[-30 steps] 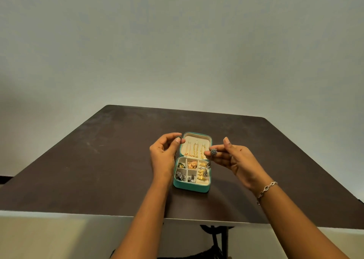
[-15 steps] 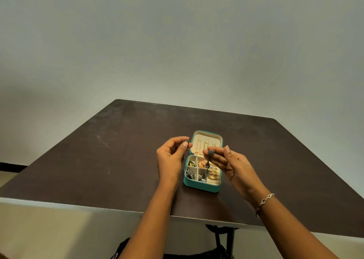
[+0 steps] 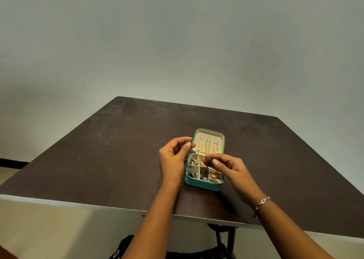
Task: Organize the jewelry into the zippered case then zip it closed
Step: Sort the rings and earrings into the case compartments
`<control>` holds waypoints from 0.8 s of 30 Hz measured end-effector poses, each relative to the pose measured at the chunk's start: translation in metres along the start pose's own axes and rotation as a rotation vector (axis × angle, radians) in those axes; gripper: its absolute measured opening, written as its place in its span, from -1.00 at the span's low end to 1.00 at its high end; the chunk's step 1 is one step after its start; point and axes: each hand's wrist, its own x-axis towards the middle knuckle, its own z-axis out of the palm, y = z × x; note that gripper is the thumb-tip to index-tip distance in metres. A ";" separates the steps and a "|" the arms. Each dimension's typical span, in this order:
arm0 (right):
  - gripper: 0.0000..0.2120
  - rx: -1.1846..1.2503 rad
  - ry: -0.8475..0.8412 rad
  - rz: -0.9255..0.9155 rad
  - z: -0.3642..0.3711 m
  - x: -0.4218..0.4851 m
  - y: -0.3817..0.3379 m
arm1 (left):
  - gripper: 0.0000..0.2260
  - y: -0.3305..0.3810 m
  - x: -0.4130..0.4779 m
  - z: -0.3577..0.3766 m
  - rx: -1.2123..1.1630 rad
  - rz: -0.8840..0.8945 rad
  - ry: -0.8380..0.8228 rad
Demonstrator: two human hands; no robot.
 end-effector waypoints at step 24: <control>-0.86 -0.558 0.272 -0.214 -0.014 0.005 0.023 | -0.78 -0.006 0.005 0.017 0.244 0.021 -0.162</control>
